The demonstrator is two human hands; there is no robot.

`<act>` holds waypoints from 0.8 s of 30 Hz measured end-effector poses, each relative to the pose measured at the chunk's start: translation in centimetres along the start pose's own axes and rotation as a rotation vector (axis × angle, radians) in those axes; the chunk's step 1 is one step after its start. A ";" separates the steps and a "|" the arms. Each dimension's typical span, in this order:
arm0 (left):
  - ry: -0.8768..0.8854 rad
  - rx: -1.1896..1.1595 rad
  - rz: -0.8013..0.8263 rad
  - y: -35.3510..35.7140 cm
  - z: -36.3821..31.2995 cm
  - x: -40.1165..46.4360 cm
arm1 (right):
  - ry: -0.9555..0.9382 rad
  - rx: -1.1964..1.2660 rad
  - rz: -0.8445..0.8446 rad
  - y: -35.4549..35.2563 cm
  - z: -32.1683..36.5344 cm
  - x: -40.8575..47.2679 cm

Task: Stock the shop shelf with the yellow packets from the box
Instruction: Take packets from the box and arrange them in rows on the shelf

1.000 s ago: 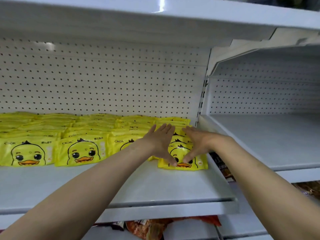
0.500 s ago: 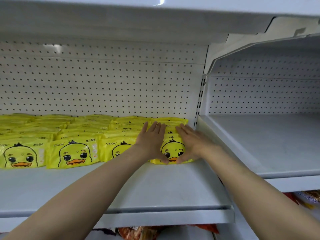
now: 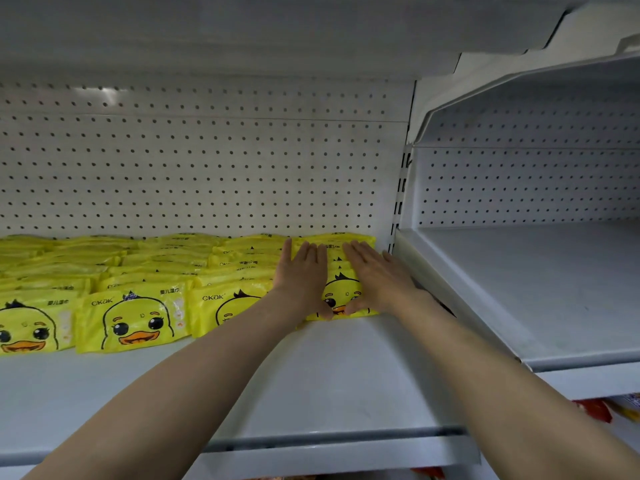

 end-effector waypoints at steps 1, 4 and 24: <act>-0.008 0.002 -0.007 0.0 0.0 0.1 | 0.006 0.003 -0.001 0.0 -0.1 0.2; -0.025 0.005 -0.031 0.1 0.1 0.5 | 0.048 0.021 -0.011 -0.1 -0.3 0.7; 0.017 -0.040 -0.049 0.0 0.1 0.1 | 0.065 0.040 0.059 0.1 -1.0 0.2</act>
Point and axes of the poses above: each hand's wrist, its own x-axis towards the middle knuckle, its own y-axis out of the palm, z = x × y, the point moved 10 cm from there along x, towards the middle knuckle, and after that the axes turned 4 degrees about y, right-handed, at the moved point
